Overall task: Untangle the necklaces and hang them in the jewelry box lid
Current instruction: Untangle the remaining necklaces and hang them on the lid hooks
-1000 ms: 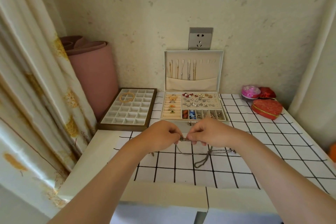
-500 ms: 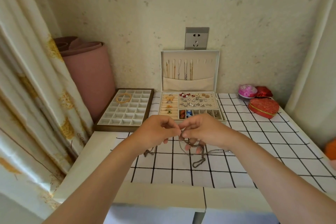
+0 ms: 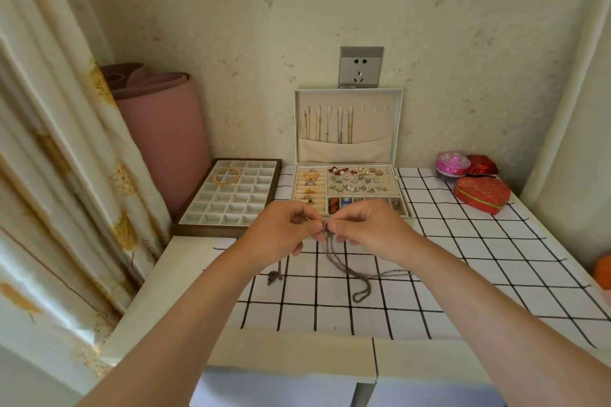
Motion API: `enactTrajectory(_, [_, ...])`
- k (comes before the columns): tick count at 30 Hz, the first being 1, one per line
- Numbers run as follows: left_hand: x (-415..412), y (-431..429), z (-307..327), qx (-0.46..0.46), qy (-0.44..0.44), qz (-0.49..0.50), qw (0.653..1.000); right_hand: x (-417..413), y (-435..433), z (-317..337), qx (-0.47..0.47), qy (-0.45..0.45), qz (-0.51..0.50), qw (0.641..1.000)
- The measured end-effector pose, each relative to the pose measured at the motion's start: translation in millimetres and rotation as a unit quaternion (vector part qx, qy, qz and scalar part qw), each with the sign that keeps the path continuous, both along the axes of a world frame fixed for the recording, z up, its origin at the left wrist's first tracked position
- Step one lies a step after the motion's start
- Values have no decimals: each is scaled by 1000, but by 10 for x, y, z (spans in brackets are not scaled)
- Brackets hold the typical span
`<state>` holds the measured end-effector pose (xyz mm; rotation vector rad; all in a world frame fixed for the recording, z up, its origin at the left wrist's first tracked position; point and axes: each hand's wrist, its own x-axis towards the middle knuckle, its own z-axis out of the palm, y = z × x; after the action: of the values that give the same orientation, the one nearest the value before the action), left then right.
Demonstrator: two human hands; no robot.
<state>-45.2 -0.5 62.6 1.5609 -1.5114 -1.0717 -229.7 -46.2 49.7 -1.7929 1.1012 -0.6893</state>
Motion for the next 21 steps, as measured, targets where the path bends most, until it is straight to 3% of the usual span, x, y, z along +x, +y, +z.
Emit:
enactTrajectory(5, [-6,0,-12,36,8,26,999,52,-4,-41,-9,-14,-67,998])
enactTrajectory(12, [-33,19,56,71,52,39,995,30,45,34,94,-52,-7,994])
enactTrajectory(21, [-35,55,86,91,-23,-14,995,47,34,26,31,19,2,999])
